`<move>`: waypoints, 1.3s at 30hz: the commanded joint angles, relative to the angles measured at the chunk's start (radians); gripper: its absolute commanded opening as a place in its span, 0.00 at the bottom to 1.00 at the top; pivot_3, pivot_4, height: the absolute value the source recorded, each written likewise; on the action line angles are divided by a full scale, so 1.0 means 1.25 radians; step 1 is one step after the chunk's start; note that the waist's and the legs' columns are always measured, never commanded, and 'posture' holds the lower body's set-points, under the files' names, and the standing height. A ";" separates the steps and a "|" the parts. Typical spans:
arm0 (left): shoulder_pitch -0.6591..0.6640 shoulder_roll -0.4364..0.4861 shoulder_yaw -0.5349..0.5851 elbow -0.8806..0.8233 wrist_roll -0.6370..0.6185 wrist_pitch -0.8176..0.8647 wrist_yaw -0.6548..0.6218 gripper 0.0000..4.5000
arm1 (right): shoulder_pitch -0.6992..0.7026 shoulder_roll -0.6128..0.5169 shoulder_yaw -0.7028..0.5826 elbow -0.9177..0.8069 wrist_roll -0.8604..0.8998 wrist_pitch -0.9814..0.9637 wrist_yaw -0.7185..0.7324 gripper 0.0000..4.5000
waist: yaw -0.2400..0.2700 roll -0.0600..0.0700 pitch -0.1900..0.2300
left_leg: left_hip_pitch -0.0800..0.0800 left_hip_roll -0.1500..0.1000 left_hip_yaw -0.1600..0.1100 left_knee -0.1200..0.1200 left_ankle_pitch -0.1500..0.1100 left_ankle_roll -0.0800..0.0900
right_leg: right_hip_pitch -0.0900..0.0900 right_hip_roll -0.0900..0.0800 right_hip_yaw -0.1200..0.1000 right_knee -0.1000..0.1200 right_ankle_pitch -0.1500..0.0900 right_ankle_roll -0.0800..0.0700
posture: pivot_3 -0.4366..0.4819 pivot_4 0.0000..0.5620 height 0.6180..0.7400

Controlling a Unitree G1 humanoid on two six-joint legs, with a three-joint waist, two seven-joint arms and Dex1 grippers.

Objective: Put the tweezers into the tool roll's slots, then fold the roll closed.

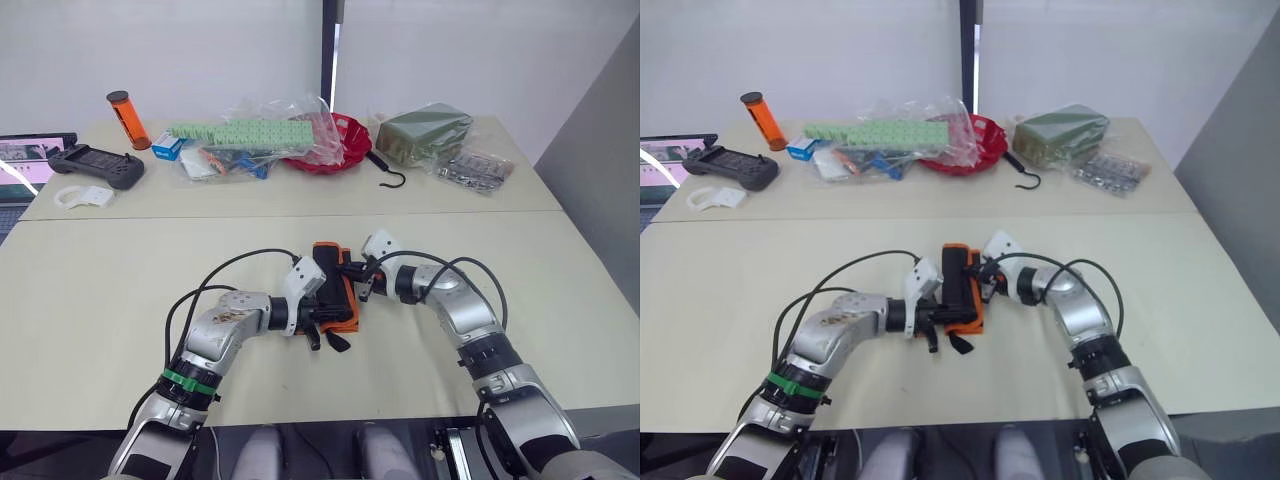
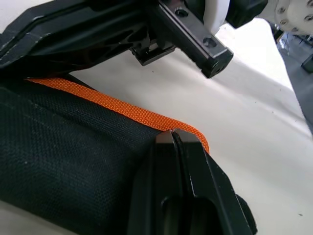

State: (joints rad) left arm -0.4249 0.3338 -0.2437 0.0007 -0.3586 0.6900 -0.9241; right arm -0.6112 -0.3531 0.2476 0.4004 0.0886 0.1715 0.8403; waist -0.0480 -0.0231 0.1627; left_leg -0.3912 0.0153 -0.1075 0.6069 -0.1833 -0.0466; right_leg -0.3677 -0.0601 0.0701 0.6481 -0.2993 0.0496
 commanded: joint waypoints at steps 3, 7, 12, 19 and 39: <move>0.014 0.017 0.061 -0.040 -0.040 -0.004 0.009 0.01 | 0.023 0.002 0.022 0.067 -0.043 -0.005 -0.001 0.00 | 0.001 0.000 0.000 | 0.000 0.000 0.000 0.000 0.000 0.000 | 0.000 0.000 0.000 0.000 0.000 0.000 | 0.48 0.27 1.00; -0.008 0.005 0.077 0.008 -0.019 -0.056 0.031 0.01 | 0.027 0.007 0.027 0.066 -0.045 -0.009 0.004 0.00 | 0.003 0.000 0.000 | 0.001 0.000 0.000 0.001 0.000 0.000 | 0.001 0.000 0.000 0.001 0.000 0.000 | 0.48 0.27 1.00; -0.032 -0.019 0.046 0.074 0.023 -0.131 0.035 0.01 | 0.032 0.012 0.028 0.053 -0.048 -0.004 0.005 0.00 | 0.002 0.000 0.000 | 0.001 0.000 0.000 0.001 0.000 0.000 | 0.001 0.000 0.000 0.001 0.000 -0.001 | 0.48 0.27 1.00; -0.015 -0.019 -0.077 0.173 0.111 -0.170 -0.015 0.01 | 0.033 0.012 0.022 0.039 -0.049 0.002 0.006 0.00 | 0.002 0.001 -0.001 | 0.002 0.000 0.000 0.001 0.000 0.000 | 0.002 0.000 0.000 0.001 0.000 -0.001 | 0.48 0.27 1.00; 0.059 0.010 -0.081 0.168 0.115 -0.168 -0.021 0.01 | 0.054 0.015 -0.003 -0.075 0.057 0.016 0.129 0.00 | 0.002 0.003 -0.002 | 0.007 0.000 0.000 0.000 0.000 0.000 | 0.009 0.000 0.000 -0.001 -0.003 0.004 | 0.48 0.27 1.00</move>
State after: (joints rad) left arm -0.4178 0.3209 -0.2948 0.1312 -0.2635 0.4320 -0.9532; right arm -0.5232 -0.3412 0.2335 0.2742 0.1784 0.2206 1.0115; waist -0.0457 -0.0199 0.1607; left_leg -0.3820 0.0150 -0.1077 0.6068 -0.1837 -0.0461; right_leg -0.3567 -0.0603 0.0701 0.6465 -0.3026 0.0542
